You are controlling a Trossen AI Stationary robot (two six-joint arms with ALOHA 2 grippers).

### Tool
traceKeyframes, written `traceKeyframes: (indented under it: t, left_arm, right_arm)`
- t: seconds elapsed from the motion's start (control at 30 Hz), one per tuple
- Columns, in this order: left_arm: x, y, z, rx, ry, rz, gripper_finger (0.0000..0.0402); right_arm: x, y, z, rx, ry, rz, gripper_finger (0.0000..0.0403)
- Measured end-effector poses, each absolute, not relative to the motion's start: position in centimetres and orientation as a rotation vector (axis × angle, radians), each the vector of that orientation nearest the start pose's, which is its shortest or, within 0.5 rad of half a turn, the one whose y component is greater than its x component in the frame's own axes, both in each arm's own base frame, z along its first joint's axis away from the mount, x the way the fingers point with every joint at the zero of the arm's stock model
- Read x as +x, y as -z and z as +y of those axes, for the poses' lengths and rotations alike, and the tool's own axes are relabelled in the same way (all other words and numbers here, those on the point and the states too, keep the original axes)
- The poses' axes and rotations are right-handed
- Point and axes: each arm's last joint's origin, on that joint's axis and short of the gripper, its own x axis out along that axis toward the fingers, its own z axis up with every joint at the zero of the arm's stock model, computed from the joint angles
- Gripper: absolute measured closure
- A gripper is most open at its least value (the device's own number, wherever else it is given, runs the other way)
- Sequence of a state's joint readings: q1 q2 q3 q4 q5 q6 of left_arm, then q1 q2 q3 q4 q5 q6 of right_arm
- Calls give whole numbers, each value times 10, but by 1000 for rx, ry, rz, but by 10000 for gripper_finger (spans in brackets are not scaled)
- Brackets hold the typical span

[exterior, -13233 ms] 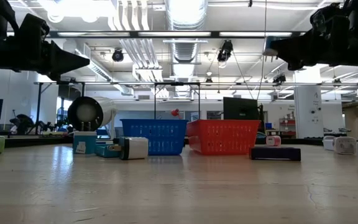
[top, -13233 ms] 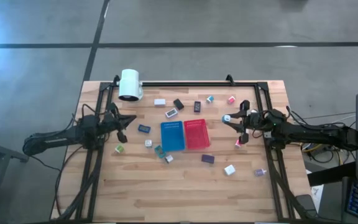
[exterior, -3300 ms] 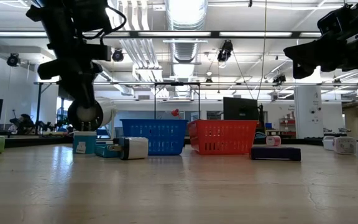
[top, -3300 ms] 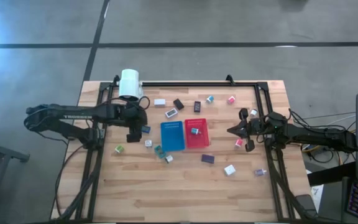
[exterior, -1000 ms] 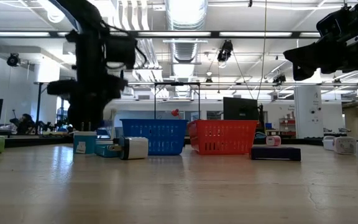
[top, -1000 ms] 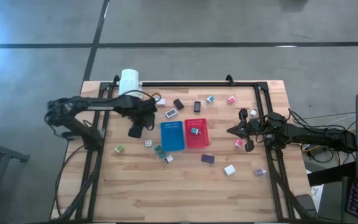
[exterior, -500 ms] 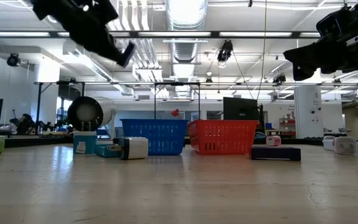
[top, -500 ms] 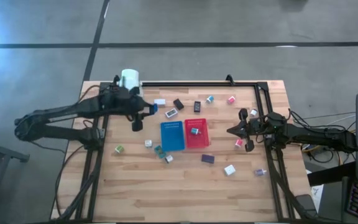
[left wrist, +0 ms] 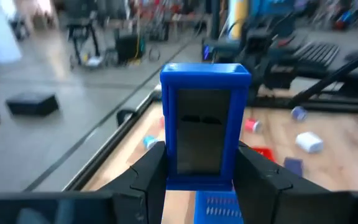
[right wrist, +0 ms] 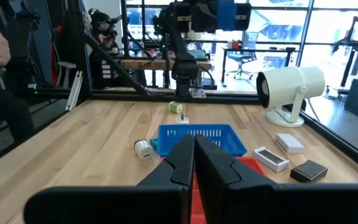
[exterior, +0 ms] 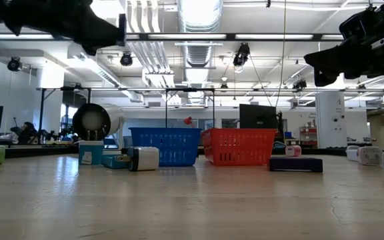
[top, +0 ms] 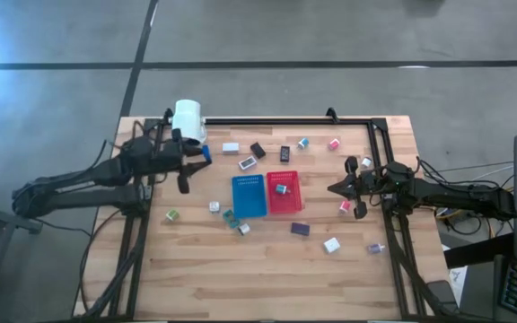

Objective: Pick & Place Office items
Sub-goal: Put the dark blue digital clock into the blue bin

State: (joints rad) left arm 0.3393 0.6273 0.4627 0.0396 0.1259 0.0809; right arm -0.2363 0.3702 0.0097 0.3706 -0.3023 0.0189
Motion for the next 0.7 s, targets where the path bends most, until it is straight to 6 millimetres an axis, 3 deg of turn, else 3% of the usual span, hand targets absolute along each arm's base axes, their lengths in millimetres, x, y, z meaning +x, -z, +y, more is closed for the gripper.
traceKeyframes:
  t: [0.3, 0.7]
  left_arm:
    - [123, -238, 39, 39, -202, 22, 256]
    - [116, -199, 35, 46, -152, -26, 256]
  right_arm:
    - [118, -170, -20, 13, -53, -10, 394]
    - [118, -170, -20, 14, -47, -11, 394]
